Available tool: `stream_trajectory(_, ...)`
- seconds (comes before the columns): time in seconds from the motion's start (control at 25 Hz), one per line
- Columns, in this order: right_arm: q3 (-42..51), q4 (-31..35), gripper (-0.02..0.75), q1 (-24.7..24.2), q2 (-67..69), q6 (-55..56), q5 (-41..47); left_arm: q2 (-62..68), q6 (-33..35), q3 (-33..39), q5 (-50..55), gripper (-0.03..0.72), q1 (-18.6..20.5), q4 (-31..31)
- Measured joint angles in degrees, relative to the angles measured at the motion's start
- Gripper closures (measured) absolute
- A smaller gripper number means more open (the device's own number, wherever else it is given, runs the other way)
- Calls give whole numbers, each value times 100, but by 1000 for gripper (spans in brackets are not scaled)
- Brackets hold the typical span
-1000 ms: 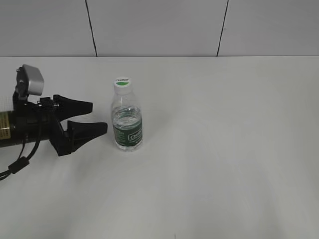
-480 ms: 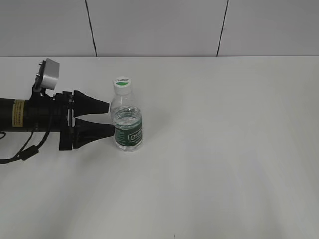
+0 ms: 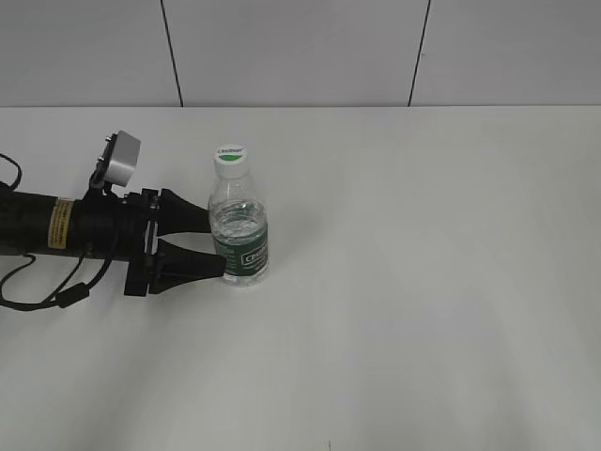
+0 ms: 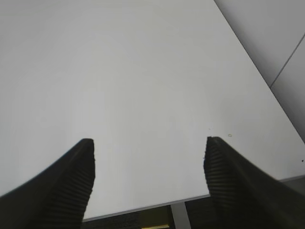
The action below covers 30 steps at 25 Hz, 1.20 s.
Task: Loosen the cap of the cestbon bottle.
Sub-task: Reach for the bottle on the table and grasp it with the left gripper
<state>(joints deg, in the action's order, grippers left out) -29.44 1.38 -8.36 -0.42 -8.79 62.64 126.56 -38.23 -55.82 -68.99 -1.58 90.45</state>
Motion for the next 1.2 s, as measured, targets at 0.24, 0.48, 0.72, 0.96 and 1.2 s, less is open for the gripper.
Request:
stream_trajectory(0.24,0,0,193,0,0,0,0,0,0,-7,0,127,0,80)
stream_trajectory(0.48,0,0,193,0,0,0,0,0,-2,-7,0,127,0,8)
stream_trajectory(0.72,0,0,193,0,0,0,0,0,-2,-7,0,127,0,-80)
stream_trajectory(0.96,0,0,193,0,0,0,0,0,-176,-7,0,125,-27,-289)
stream_trajectory(1.2,0,0,193,0,0,0,0,6,-209,-7,6,119,-402,-504)
